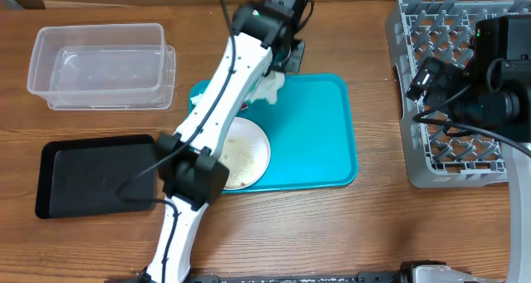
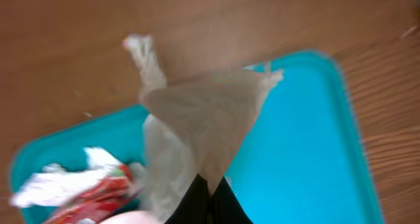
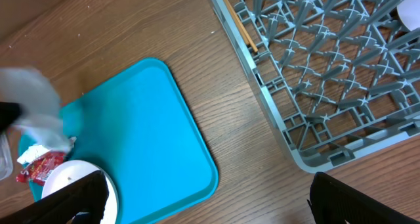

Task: Sort waste into correct bins and load items into the dishwasher
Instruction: 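Grasp the white napkin with the left gripper and lift, then carry the napkin to the clear bin and release it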

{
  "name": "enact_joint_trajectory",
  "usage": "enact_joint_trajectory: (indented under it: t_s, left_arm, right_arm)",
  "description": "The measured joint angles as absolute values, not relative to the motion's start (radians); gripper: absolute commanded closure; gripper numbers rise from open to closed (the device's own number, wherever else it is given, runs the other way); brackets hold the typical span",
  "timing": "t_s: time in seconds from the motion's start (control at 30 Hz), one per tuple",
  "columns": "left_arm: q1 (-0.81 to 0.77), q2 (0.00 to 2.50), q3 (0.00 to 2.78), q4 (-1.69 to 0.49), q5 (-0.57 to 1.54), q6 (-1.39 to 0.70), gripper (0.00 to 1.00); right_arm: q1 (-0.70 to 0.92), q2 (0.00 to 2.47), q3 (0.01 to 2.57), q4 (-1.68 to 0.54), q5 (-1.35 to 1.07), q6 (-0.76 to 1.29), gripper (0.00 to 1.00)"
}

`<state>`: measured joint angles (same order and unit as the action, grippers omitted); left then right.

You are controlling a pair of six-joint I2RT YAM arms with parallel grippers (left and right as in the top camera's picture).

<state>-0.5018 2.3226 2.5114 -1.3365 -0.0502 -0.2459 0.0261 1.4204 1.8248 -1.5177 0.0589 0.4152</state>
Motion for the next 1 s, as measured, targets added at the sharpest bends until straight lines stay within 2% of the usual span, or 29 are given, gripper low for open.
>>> enact_joint_trajectory:
  t_s: [0.2, 0.4, 1.0]
  left_arm:
    - [-0.464, 2.17, 2.561, -1.341, -0.096, -0.256, 0.96]
    - [-0.356, 2.082, 2.567, -1.357, -0.159, -0.274, 0.96]
    - [0.024, 2.117, 2.566, -1.385, -0.278, -0.49, 0.96]
  right_arm:
    - [0.026, 1.42, 1.825, -1.518, 0.059, 0.415, 0.0]
    - [0.026, 1.42, 1.825, -1.518, 0.059, 0.415, 0.0]
    - [0.026, 1.42, 1.825, -1.518, 0.059, 0.415, 0.0]
